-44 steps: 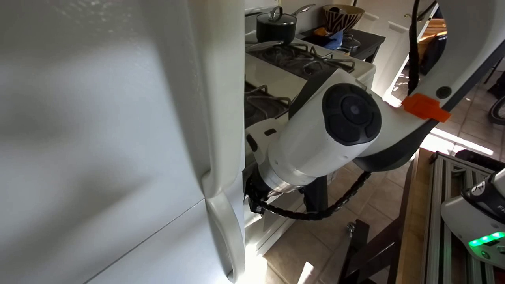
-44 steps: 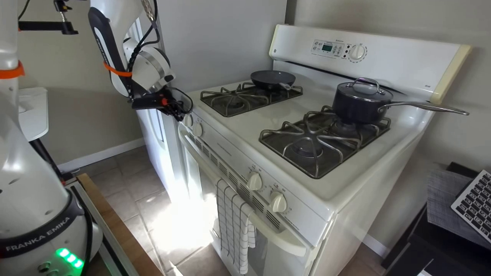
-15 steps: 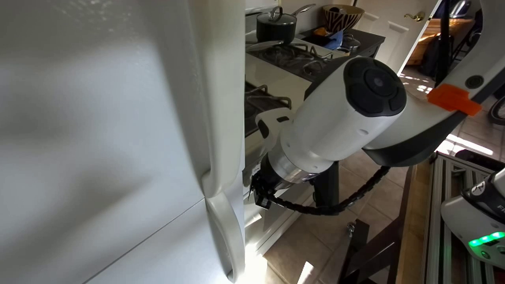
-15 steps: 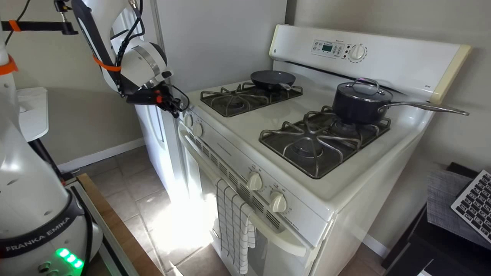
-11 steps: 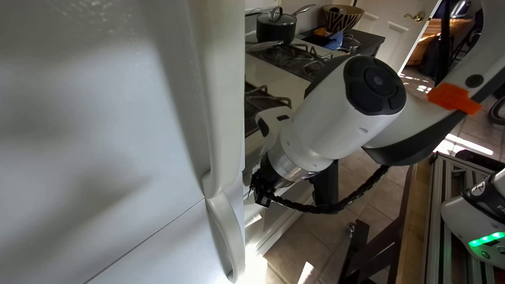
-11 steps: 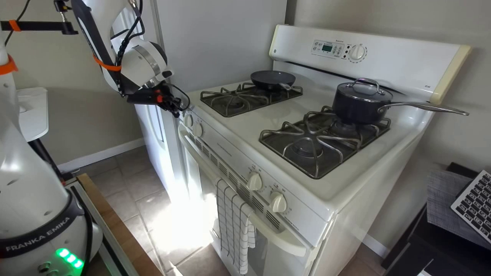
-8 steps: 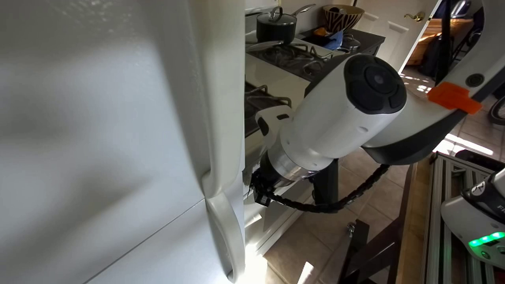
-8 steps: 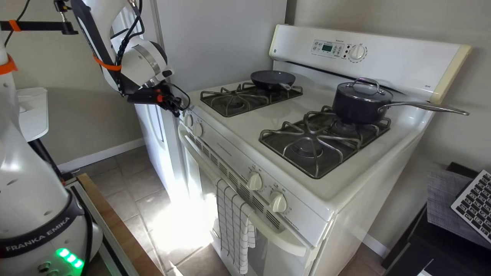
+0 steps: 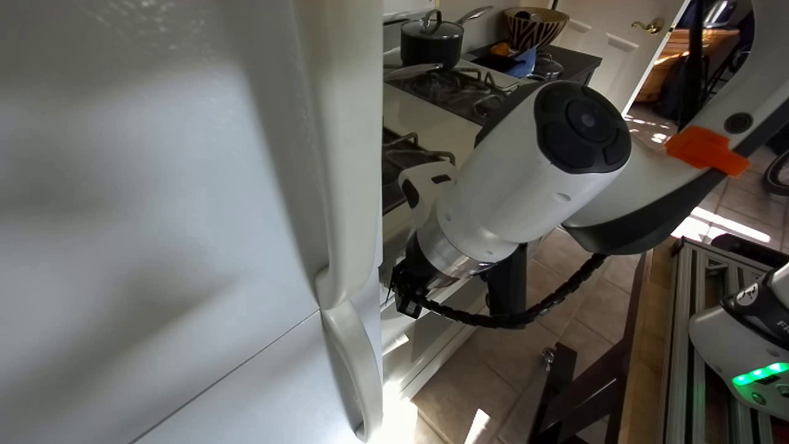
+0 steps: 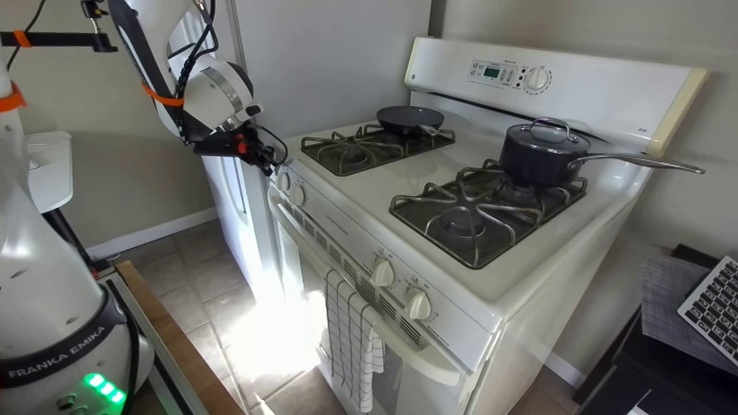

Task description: Flip the switch on the bottom left side of the stove

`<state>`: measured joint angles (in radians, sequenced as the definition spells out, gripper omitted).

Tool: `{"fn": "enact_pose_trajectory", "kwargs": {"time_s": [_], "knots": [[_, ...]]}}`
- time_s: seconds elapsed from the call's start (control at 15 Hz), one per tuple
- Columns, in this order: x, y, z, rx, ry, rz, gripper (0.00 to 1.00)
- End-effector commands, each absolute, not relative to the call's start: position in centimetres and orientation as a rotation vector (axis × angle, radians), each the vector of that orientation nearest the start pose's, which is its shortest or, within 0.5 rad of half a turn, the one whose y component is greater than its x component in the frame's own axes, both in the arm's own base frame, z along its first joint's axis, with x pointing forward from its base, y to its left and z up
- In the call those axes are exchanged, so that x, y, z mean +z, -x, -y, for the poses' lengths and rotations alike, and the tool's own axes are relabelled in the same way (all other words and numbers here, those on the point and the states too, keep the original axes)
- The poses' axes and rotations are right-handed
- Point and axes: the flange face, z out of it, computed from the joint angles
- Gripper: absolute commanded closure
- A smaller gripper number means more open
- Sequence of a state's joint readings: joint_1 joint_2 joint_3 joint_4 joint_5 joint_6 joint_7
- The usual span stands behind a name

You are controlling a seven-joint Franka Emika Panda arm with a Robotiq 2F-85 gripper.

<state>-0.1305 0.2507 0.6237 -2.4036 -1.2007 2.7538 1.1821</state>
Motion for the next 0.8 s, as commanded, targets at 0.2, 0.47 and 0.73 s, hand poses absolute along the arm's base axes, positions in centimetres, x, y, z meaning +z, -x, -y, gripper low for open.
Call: {"fn": "enact_pose_trajectory", "kwargs": {"time_s": [0.2, 0.47, 0.73], "knots": [[23.91, -41.49, -27.58, -0.695, 3.118, 0.493, 1.00], [23.54, -41.61, -27.63, -0.679, 3.127, 0.492, 1.00], [23.23, -41.61, -27.63, -0.665, 3.132, 0.492, 1.00]]}}
